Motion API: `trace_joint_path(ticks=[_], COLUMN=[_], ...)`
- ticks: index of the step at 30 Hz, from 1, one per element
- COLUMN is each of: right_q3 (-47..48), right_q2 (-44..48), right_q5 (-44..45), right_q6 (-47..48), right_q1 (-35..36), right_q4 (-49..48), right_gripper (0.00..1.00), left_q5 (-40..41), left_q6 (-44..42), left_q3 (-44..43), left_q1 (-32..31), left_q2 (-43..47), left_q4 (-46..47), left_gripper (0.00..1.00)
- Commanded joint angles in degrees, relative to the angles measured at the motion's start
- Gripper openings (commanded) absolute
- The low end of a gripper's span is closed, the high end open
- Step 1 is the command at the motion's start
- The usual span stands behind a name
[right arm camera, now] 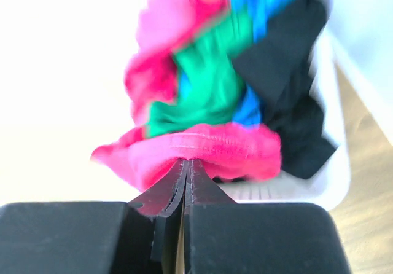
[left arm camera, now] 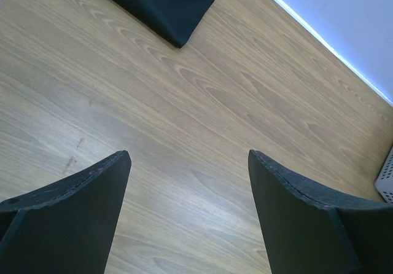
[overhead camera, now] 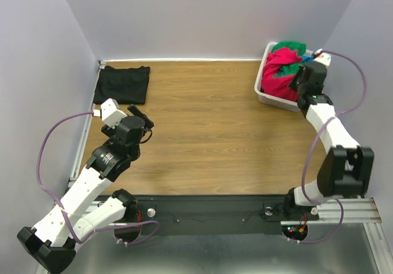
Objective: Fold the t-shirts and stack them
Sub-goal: Grab the tshirt from the pile, then move the tshirt to the center of the board
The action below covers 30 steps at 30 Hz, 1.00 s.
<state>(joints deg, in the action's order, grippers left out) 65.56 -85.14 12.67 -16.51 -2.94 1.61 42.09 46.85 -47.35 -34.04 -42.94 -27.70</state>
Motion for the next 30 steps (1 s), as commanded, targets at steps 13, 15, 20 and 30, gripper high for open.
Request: trace_joint_path(ticks=[13,15,20,30], right_q3=[23.69,29.50,47.97,75.06], right_q2=[17.83,15.64,6.92,-9.51], right_q5=[-18.87,-21.53,-31.11,-47.90], right_q6=[-5.71,-7.21,-15.55,-36.91], right_q1=[-0.14,-0.14,-0.14,0.39], right_q4=[-7.94,-7.06,-5.91,-8.89], right_gripper=[0.00,0.00,0.00,0.00], left_q5=[1.60,1.60,1.51,0.81], left_q6=[0.26,0.17,-0.44,-1.15], left_q3=[-3.27,-3.53,-4.06,-5.56], left_q1=[0.03,0.03,-0.06,-0.06], left_q2=[3.03,3.39,4.53,4.97], left_q4=[-0.24,-0.25,-0.16,0.46], left_gripper=[0.89,0.89,0.89,0.89])
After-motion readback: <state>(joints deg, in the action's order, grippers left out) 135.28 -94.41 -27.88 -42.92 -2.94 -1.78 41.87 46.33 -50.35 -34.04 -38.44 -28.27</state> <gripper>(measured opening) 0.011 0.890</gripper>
